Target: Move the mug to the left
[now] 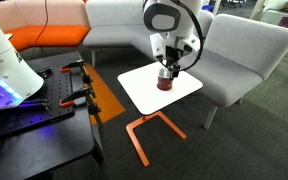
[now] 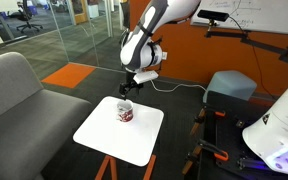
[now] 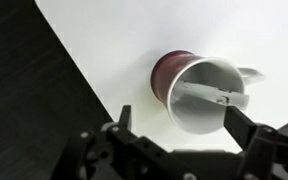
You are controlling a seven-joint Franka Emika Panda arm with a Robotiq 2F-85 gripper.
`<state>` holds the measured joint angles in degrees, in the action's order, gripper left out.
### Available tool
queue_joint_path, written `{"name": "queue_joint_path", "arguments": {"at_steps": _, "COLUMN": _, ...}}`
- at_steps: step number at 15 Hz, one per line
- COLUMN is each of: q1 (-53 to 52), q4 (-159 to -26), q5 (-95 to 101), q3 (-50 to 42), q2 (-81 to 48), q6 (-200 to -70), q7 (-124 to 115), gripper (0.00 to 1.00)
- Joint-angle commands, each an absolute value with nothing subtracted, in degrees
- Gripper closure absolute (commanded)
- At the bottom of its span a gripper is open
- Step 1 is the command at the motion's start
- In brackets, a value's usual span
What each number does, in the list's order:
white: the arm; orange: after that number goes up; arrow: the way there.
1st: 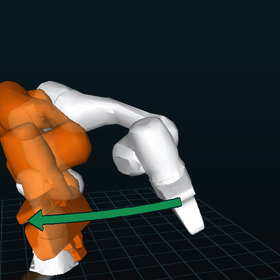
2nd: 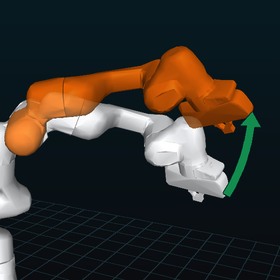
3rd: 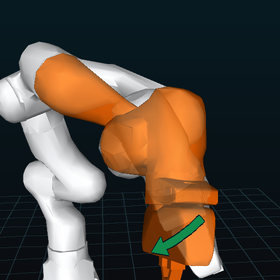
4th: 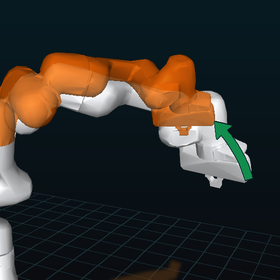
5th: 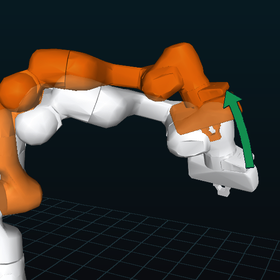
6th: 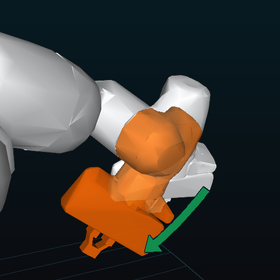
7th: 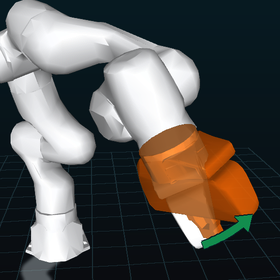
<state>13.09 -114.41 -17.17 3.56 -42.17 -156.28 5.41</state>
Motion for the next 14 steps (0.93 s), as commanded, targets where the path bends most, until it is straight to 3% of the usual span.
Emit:
{"name": "queue_joint_path", "arguments": {"at_steps": 1, "q1": 14.7, "q4": -108.1, "q5": -17.2, "q3": 4.3, "q2": -47.2, "q6": -151.0, "q7": 5.1, "gripper": 0.0}}
{"name": "queue_joint_path", "arguments": {"at_steps": 2, "q1": 15.1, "q4": -106.8, "q5": -17.0, "q3": 4.5, "q2": -48.5, "q6": -149.7, "q7": 5.6, "gripper": 0.01}}
{"name": "queue_joint_path", "arguments": {"at_steps": 3, "q1": 14.9, "q4": -105.6, "q5": -16.7, "q3": 4.3, "q2": -49.7, "q6": -148.6, "q7": 5.5, "gripper": 0.25}}
{"name": "queue_joint_path", "arguments": {"at_steps": 5, "q1": 14.6, "q4": -103.6, "q5": -16.7, "q3": 4.2, "q2": -51.4, "q6": -147.4, "q7": 5.4, "gripper": 0.31}}
{"name": "queue_joint_path", "arguments": {"at_steps": 8, "q1": 13.6, "q4": -101.8, "q5": -16.2, "q3": 3.4, "q2": -52.9, "q6": -147.2, "q7": 4.4, "gripper": 0.57}}
{"name": "queue_joint_path", "arguments": {"at_steps": 14, "q1": 12.6, "q4": -101.0, "q5": -15.7, "q3": 2.7, "q2": -53.4, "q6": -147.5, "q7": 3.7, "gripper": 0.99}}
